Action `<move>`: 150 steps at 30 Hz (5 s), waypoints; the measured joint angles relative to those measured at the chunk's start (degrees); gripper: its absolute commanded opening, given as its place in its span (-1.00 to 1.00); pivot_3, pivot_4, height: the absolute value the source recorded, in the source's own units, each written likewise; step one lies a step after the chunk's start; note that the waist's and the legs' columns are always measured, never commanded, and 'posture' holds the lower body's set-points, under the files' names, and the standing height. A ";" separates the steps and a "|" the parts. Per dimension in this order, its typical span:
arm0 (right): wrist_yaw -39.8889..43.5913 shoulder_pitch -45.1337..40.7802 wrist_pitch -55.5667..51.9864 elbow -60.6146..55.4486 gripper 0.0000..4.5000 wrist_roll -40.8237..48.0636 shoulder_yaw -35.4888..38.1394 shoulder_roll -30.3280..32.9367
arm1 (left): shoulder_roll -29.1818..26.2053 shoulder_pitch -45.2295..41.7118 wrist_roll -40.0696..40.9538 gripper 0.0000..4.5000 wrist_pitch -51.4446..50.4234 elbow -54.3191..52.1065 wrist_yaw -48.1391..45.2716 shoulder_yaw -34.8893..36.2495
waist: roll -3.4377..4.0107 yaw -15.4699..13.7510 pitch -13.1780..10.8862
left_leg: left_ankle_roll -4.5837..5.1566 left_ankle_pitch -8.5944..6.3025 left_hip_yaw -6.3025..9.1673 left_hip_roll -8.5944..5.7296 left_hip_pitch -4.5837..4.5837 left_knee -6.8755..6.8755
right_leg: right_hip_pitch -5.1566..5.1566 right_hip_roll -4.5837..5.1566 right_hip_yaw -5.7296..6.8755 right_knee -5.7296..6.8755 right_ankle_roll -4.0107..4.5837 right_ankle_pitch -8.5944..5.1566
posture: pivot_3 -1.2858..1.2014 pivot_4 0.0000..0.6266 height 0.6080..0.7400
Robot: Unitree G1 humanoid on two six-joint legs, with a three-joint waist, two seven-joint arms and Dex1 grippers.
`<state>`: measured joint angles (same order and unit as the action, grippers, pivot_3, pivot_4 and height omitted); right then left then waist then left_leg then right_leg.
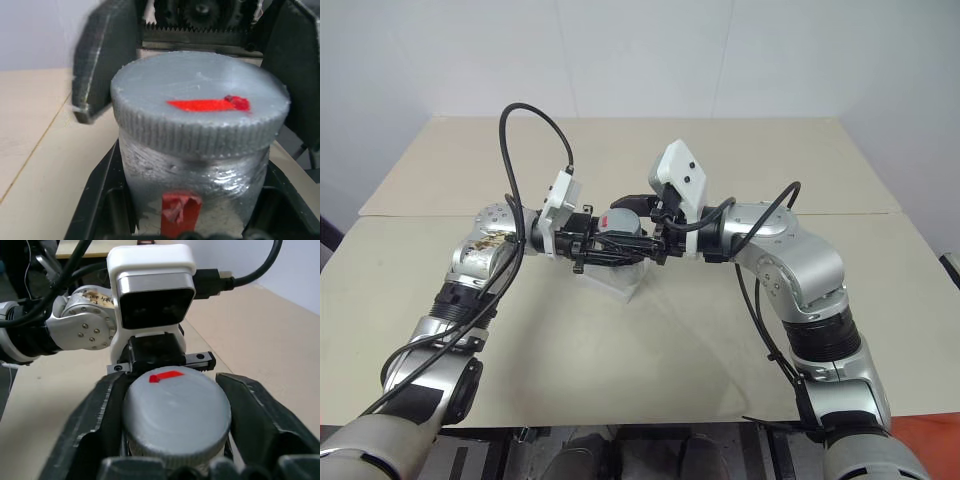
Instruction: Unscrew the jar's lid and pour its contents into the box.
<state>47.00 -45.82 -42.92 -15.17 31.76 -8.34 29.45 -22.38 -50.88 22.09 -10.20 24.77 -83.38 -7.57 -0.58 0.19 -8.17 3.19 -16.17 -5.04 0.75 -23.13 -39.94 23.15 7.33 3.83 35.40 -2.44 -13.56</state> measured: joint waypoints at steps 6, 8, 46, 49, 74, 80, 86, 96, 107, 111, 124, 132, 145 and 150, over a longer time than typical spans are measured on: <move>2.99 0.47 3.46 1.41 0.23 -0.31 0.00 -0.06 | 0.02 -0.16 0.02 -0.11 0.23 -0.01 -0.72 -0.05 | 0.00 0.03 0.00 | 0.00 0.00 0.00 0.00 0.00 0.00 | 0.00 0.00 0.00 0.01 0.00 0.00 | 0.03 -0.52 1.00; 6.80 0.46 6.18 3.51 0.23 -0.18 0.00 -0.05 | 0.00 -0.31 0.11 -0.11 0.29 0.00 -2.56 -0.12 | 0.00 0.05 0.00 | 0.00 0.00 -0.02 -0.01 0.01 -0.01 | -0.01 0.00 0.00 0.00 0.00 0.00 | 0.03 -0.52 1.00; 34.90 -5.46 27.70 27.56 0.97 4.57 -0.80 3.24 | -6.53 -0.48 4.60 -0.11 -0.80 0.31 -4.17 -2.92 | 0.02 0.47 -0.01 | -0.03 0.02 -0.02 0.08 0.06 -0.16 | 0.07 0.02 -0.01 0.33 0.00 0.00 | 0.03 -0.52 1.00; 27.05 -1.07 25.46 21.15 0.97 2.48 2.30 4.74 | -6.28 -0.13 1.81 -0.11 0.41 1.10 0.97 -1.29 | 0.02 0.46 -0.01 | -0.03 0.02 -0.02 0.09 0.06 -0.16 | 0.07 0.03 -0.01 0.35 0.00 0.00 | 0.03 -0.52 1.00; -5.99 0.68 7.85 3.40 0.97 -6.67 -1.82 -5.89 | -1.31 1.31 -0.36 -0.11 -0.33 0.90 5.05 1.14 | 0.02 0.64 -0.01 | -0.03 0.02 -0.09 0.01 0.11 -0.14 | 0.07 0.05 -0.02 0.37 0.00 0.00 | 0.03 -0.52 1.00; -5.40 -0.78 7.86 5.97 0.97 -7.96 -2.26 -7.11 | -1.88 1.31 -0.30 -0.11 -1.11 0.87 3.98 1.55 | 0.02 0.65 -0.01 | -0.04 0.02 -0.09 0.01 0.10 -0.13 | 0.08 0.05 -0.02 0.37 0.00 0.00 | 0.03 -0.52 1.00; -3.51 -0.84 8.02 6.49 0.97 -7.91 -2.25 -6.88 | -2.32 1.31 -0.30 -0.11 -1.32 0.81 2.47 1.54 | 0.02 0.64 -0.01 | -0.04 0.02 -0.08 0.01 0.11 -0.13 | 0.08 0.05 -0.02 0.37 0.00 0.00 | 0.03 -0.52 1.00; 1.08 -0.80 9.81 7.55 0.97 -6.12 -1.47 -4.05 | -4.12 1.31 0.63 -0.11 -2.46 0.71 0.47 2.25 | 0.02 0.64 -0.01 | -0.03 0.02 -0.08 0.01 0.10 -0.13 | 0.08 0.05 -0.02 0.37 0.00 0.00 | 0.03 -0.52 1.00; 7.48 -0.68 13.35 19.19 0.97 -4.35 7.06 1.42 | -6.53 1.96 2.66 -0.11 -2.72 -1.67 -3.71 4.36 | 0.02 0.53 -0.01 | -0.03 0.02 -0.09 0.02 0.10 -0.10 | 0.08 0.05 -0.02 0.35 0.00 -0.01 | 0.03 -0.52 1.00; 11.77 -0.66 13.59 19.61 0.97 -2.33 8.66 1.79 | -6.76 2.16 2.65 -0.11 -2.72 -1.67 -3.80 4.36 | 0.02 0.92 -0.01 | -0.03 0.02 -0.12 0.04 0.13 -0.10 | 0.08 0.05 -0.04 0.35 0.00 0.00 | 0.03 -0.52 1.00; 12.42 -2.59 12.42 14.60 0.97 0.09 4.21 -5.23 | -4.60 0.79 1.86 -0.11 -2.24 0.95 -3.04 4.05 | 0.02 0.67 -0.01 | -0.03 0.02 -0.09 0.01 0.10 -0.12 | 0.09 0.05 -0.04 0.37 0.00 0.00 | 0.03 -0.52 1.00; 10.75 -4.84 12.90 16.58 0.97 -4.17 0.72 -8.52 | -4.01 -0.09 1.26 -0.11 -2.10 1.00 -3.34 4.06 | 0.02 0.69 -0.01 | -0.04 0.02 -0.10 0.01 0.11 -0.12 | 0.09 0.05 -0.02 0.38 0.00 0.00 | 0.03 -0.52 1.00; 10.76 -6.44 14.18 20.29 0.97 -6.60 -0.12 -10.95 | -4.22 -0.02 0.72 -0.11 -2.32 1.00 -3.34 4.56 | 0.02 0.83 -0.01 | -0.04 0.03 -0.10 0.01 0.12 -0.11 | 0.09 0.04 -0.02 0.39 0.00 0.00 | 0.03 -0.52 1.00; 11.17 -6.43 14.78 20.68 0.97 -6.92 -0.11 -10.78 | -4.22 0.03 0.72 -0.11 -2.43 0.95 -3.29 4.54 | 0.02 0.86 -0.01 | -0.05 0.03 -0.11 0.01 0.13 -0.11 | 0.09 0.04 -0.02 0.39 0.00 0.00 | 0.03 -0.52 1.00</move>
<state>58.17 -52.25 -28.14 5.50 24.84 -8.45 18.67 -26.59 -50.85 22.80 -12.63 25.71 -86.67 -3.03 -0.56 1.04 -8.18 3.14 -16.15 -5.14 0.76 -23.00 -40.05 23.24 7.37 3.81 35.79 -2.44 -13.56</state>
